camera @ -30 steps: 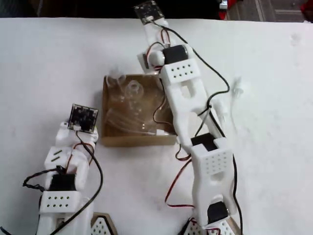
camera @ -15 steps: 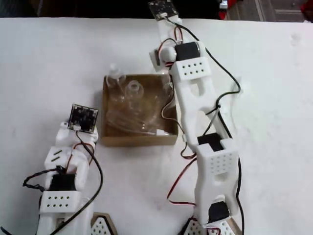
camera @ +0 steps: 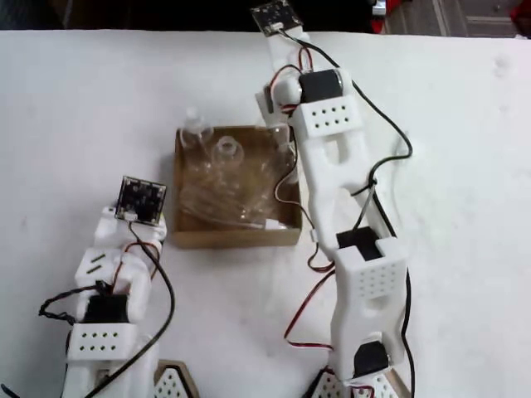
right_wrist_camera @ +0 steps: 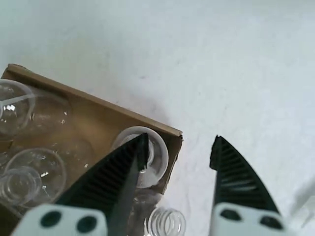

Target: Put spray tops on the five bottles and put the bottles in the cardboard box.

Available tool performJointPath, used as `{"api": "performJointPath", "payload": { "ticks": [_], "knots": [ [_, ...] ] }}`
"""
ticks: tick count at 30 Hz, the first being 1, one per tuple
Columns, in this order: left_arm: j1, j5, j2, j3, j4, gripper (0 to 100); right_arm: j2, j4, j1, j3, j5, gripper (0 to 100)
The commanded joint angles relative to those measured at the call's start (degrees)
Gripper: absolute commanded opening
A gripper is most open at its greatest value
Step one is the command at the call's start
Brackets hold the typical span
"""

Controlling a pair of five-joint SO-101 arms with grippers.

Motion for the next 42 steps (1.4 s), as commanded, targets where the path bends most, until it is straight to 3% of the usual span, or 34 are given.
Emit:
{"api": "performJointPath", "payload": {
  "ticks": [1, 29, 36, 42],
  "knots": [
    [-0.6, -0.3, -0.8, -1.2, -1.6, 3, -3.6, 0.8, 0.7, -1.7, 0.7, 18.7],
    [-0.4, -0.3, -0.8, -1.1, -1.6, 3, -7.3, 10.0, 0.4, -2.0, 0.2, 18.7],
    [-0.4, -0.3, -0.8, -1.1, -1.6, 3, -14.2, 10.6, -1.0, -1.7, 0.2, 18.7],
    [-0.6, -0.2, -0.8, -1.1, -1.6, 3, -19.0, 18.6, -5.7, -1.4, 0.7, 18.7]
  ]
}}
